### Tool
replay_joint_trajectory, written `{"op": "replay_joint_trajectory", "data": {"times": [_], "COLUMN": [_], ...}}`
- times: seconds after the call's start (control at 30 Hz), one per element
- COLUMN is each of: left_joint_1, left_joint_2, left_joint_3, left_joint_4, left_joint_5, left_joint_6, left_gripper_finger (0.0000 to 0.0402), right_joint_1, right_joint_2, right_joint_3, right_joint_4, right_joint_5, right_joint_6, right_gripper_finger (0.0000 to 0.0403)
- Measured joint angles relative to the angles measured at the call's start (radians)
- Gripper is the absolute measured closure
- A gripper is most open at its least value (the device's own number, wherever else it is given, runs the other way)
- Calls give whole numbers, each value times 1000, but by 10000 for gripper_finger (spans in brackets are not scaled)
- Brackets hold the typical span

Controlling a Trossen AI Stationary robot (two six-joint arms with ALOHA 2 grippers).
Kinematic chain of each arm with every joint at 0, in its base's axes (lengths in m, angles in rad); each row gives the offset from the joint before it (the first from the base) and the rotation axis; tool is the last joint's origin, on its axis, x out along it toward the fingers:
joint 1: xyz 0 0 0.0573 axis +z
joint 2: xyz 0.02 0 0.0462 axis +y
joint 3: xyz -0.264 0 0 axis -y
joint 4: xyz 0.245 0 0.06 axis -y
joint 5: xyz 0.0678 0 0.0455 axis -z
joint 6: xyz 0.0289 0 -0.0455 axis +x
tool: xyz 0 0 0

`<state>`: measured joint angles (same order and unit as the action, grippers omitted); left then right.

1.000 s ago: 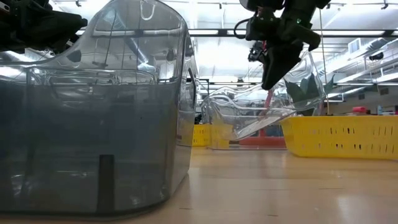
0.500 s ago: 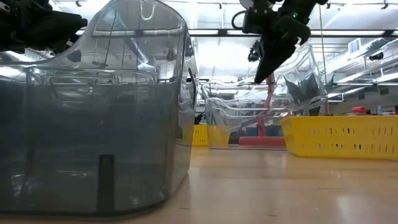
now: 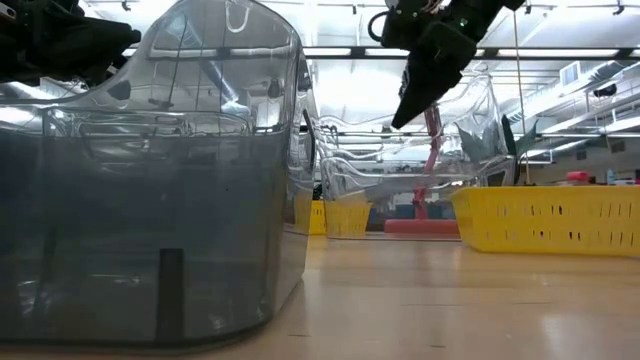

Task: Stack baskets by color
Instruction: Stack the bottom transparent bin on the top transparent bin, then stack the left black bin on the right black bin

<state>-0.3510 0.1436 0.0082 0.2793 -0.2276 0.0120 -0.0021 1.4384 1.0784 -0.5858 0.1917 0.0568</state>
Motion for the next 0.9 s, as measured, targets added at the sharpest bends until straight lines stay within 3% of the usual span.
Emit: {"op": "replay_joint_trajectory", "data": {"times": [0.17,0.57,0.9], "left_joint_1": [0,0,0], "left_joint_2": [0,0,0], "left_joint_3": [0,0,0], "left_joint_4": [0,0,0], "left_joint_5": [0,0,0], "left_joint_6": [0,0,0], "left_gripper_finger": [371,365,376], "right_joint_1": [0,-2,8], "right_joint_2": [0,-3,-6], "right_joint_3": [-55,-83,76], "right_joint_4": [21,81,33], "right_joint_5": [3,1,49], "right_joint_6": [93,206,206], "right_gripper_finger": [371,266,241]}}
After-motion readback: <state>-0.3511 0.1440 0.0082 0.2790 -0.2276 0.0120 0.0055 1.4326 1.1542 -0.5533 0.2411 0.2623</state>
